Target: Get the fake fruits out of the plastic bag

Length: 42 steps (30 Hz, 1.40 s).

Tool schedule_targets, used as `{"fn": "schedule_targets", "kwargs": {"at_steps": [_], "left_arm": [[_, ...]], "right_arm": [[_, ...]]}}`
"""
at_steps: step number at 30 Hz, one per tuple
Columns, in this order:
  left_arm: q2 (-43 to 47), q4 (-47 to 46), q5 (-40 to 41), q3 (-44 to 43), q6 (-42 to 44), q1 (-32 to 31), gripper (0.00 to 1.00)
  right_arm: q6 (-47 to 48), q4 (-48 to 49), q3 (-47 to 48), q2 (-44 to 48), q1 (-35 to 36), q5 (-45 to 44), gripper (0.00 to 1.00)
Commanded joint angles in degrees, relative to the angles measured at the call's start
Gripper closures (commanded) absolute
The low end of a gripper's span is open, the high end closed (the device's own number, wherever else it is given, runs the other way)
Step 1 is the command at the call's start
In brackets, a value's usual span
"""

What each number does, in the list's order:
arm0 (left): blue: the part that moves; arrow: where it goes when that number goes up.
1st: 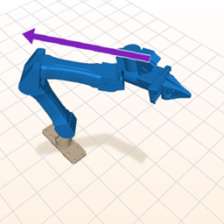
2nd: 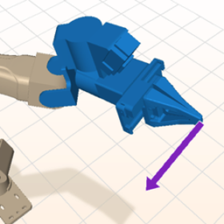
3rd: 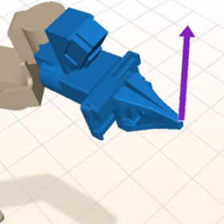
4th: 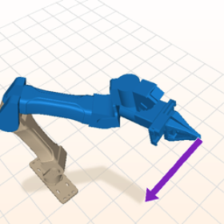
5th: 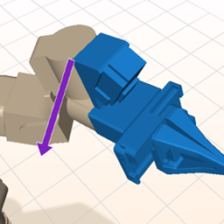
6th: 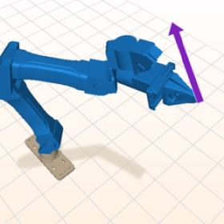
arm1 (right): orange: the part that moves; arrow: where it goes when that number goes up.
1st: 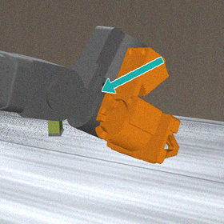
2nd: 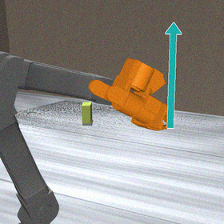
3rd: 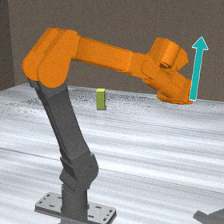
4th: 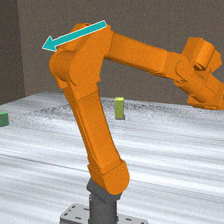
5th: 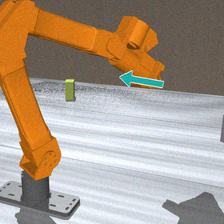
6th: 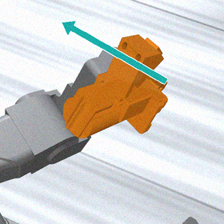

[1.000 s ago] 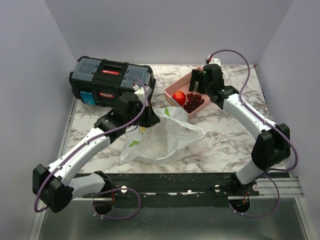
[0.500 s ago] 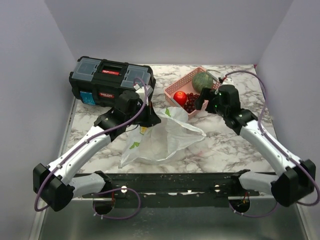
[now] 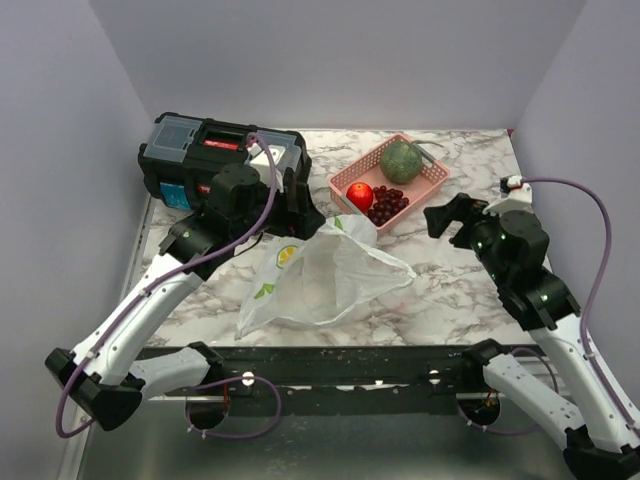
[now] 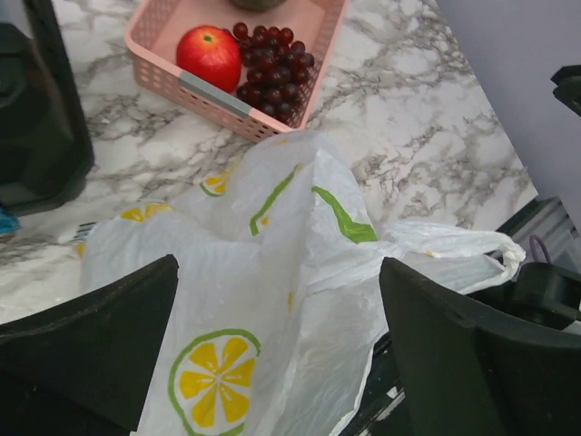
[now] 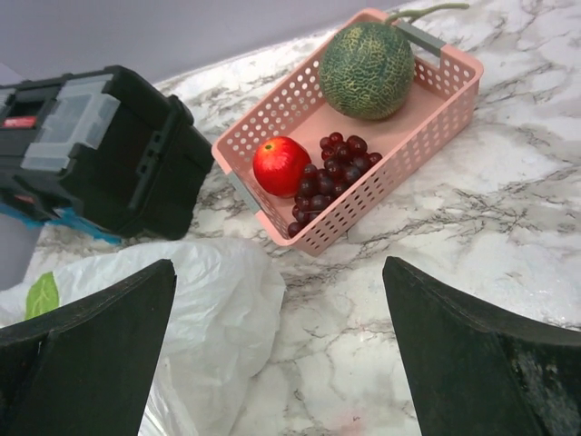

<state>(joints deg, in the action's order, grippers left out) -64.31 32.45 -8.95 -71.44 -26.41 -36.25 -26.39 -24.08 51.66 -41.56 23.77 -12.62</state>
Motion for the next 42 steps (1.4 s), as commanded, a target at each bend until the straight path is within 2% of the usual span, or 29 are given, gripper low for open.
{"fn": "schedule_targets", "kwargs": {"at_steps": [1,10,20,36,39,42], "left_arm": [[7.4,5.0,11.4,-4.0,4.9,-0.2,0.03],[23.1,-3.4,15.9,-3.8,5.3,-0.2,0.01],[33.9,-13.4,16.3,0.6,6.7,-0.2,0.01],[33.0,-13.7,16.6,2.6,5.9,-0.2,0.01],[32.9,-13.7,16.5,2.8,5.9,-0.2,0.01],[33.0,-13.8,16.3,2.9,5.8,-0.2,0.01]], "right_arm": [[-1.0,-5.4,3.4,4.2,0.0,-1.9,0.01],[-0.7,-10.8,9.0,11.0,0.0,-4.5,0.00],[-0.2,-12.7,13.3,18.1,0.0,-8.8,0.00],[-2.9,-12.0,13.6,21.2,0.0,-12.0,0.00],[-1.5,-10.3,12.0,22.1,-0.1,-10.4,0.00],[-2.4,-14.6,14.6,19.1,0.0,-12.5,0.00]]}}
